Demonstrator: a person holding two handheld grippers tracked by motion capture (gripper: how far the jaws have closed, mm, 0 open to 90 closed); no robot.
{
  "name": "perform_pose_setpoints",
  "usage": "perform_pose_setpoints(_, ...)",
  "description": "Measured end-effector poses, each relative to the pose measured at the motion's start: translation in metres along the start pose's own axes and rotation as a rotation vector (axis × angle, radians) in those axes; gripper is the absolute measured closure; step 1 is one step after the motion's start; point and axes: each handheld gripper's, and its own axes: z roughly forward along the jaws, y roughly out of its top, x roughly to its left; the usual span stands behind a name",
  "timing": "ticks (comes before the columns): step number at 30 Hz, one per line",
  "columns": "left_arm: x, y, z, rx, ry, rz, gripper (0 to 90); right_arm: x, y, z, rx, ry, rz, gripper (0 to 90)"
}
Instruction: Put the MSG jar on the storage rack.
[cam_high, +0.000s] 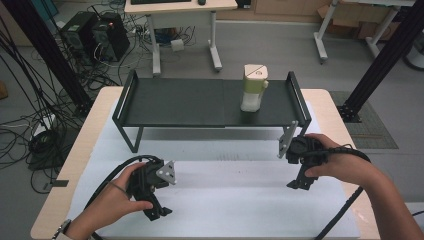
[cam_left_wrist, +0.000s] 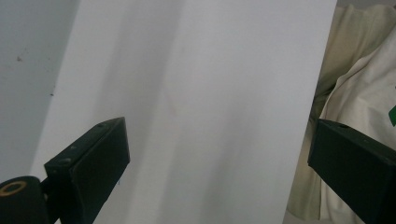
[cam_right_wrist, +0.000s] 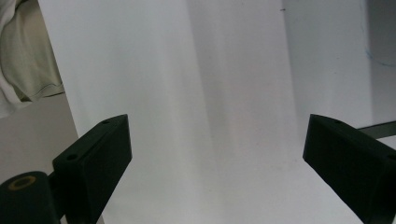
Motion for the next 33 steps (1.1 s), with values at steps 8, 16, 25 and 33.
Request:
perform_pose_setpoints(8, 0.001, 0.000, 0.001, 0.000, 0.001, -0.001, 5.8, -0.004, 0.000, 0.005, -0.005, 0.006, 0.005, 7.9)
perform_pose_setpoints(16, -0.002, -0.001, 0.000, 0.000, 0.004, 0.000, 5.8, -0.004, 0.007, 0.007, 0.008, 0.013, -0.013, 7.7)
perform_pose_setpoints(25, -0.003, -0.002, -0.001, -0.003, 0.008, 0.000, 5.8, -0.003, 0.008, 0.008, 0.006, 0.013, -0.015, 7.7)
perform_pose_setpoints(33, -0.005, -0.001, 0.000, 0.000, 0.007, 0.001, 5.8, -0.002, 0.008, 0.009, 0.006, 0.015, -0.020, 7.6)
